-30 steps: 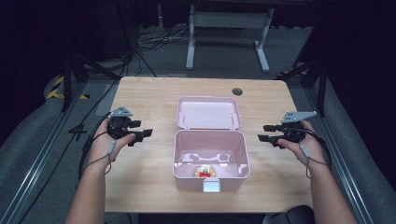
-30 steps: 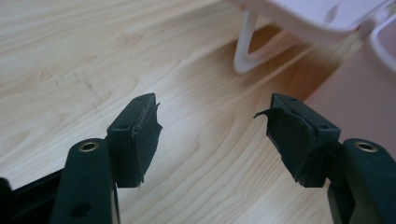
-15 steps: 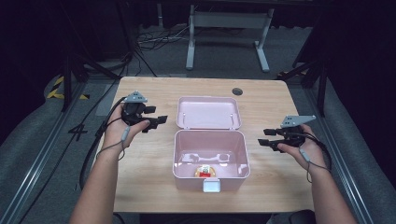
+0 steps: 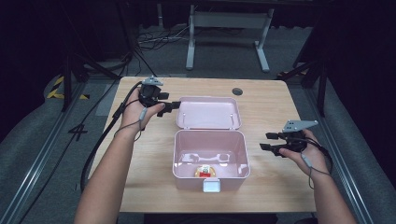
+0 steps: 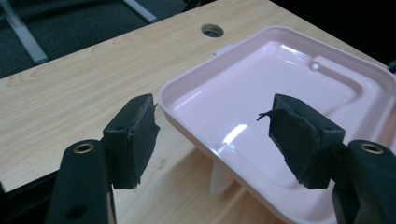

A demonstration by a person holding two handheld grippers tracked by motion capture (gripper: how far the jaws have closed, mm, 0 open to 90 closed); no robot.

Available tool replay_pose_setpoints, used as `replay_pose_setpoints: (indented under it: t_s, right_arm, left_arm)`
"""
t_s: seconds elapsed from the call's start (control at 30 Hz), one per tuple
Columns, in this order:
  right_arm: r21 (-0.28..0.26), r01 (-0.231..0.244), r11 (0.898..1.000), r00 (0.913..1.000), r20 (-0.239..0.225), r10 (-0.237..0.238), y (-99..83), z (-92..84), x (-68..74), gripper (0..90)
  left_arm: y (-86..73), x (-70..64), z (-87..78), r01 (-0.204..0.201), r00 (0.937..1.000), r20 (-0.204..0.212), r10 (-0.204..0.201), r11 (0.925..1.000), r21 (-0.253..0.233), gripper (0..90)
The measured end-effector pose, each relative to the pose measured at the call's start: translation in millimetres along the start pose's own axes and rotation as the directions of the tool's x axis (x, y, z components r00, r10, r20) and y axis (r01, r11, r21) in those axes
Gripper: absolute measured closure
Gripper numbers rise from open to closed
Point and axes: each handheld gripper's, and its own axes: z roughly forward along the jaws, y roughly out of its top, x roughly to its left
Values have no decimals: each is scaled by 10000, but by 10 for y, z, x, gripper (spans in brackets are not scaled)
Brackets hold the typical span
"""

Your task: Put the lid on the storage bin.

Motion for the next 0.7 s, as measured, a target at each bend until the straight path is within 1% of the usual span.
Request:
replay_pose_setpoints:
  t_s: [0.1,0.17,0.23,0.27,0.3,0.33,0.4,0.43,0.5,0.6,0.7]
  right_arm:
    - [-19,3,10000,10000,44,-3,-16,-13,15,433]
    - [-13,17,10000,9999,102,-17,-28,-19,24,431]
    - [-8,-7,10000,9999,126,8,-37,-24,33,431]
    - [-19,-2,10000,9999,138,2,-42,-27,36,431]
    - [-37,-5,10000,9999,167,6,-45,-30,40,430]
    - [-49,-28,10000,9999,158,28,-47,-33,43,429]
    - [-64,-43,10000,9998,183,44,-56,-37,51,428]
    - [-55,-33,10000,9998,194,34,-62,-40,53,427]
    - [-20,-76,10000,9997,219,76,-78,-45,60,427]
    - [-1,-117,9999,9996,266,117,-100,-56,66,427]
    - [22,-109,9999,9994,317,109,-113,-71,71,426]
  left_arm:
    - [34,75,127,187,9998,-30,-186,9998,92,327]
    - [49,118,207,219,9997,-65,-218,9996,199,327]
    - [58,160,285,136,9999,-53,-135,9996,239,327]
    - [61,185,335,-21,10000,-45,23,9997,262,326]
    - [62,199,364,-38,10000,-42,39,9995,307,324]
    - [62,226,408,0,10000,47,-1,9994,360,324]
    - [59,262,467,317,9991,268,-326,9989,346,324]
    - [60,285,498,388,9987,312,-400,9985,394,324]
    - [61,326,556,308,9993,184,-317,9982,517,324]
    - [54,363,625,626,9975,286,-644,9963,582,324]
    - [35,391,691,916,9942,499,-953,9933,707,324]
